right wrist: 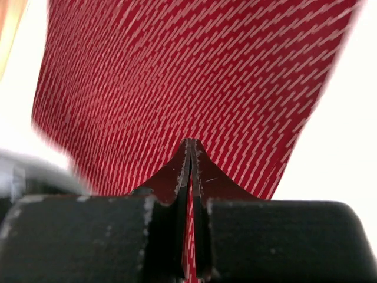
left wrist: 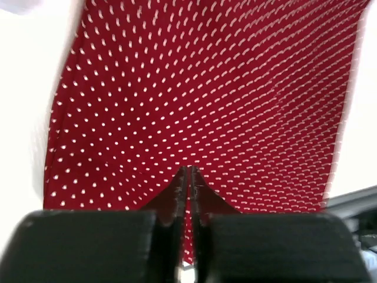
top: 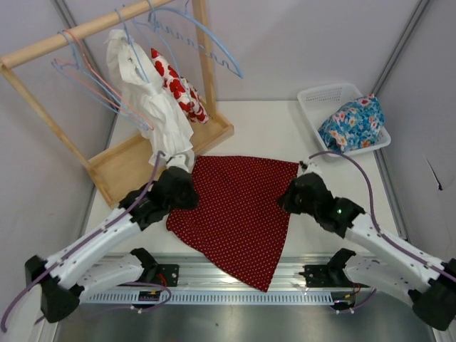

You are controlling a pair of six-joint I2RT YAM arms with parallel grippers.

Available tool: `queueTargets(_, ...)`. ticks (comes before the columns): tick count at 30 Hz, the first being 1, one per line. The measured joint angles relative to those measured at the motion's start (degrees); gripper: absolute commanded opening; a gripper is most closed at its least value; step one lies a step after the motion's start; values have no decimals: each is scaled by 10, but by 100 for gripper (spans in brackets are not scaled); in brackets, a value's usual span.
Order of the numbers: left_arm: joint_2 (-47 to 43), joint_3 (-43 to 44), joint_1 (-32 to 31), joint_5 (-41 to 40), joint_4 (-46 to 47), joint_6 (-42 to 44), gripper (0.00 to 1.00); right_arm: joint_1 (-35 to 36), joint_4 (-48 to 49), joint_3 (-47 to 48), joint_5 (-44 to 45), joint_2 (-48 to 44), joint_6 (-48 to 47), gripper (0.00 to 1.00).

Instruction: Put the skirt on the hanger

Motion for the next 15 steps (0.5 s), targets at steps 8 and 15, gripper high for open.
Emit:
queueTargets(8,87,-71,-15,-25,68,-8,0,-131,140,-8,-19,214,-59,0)
queueTargets(15,124,-131,-15,-8,138,-32,0,-149,181,-8,-17,336,-90,0)
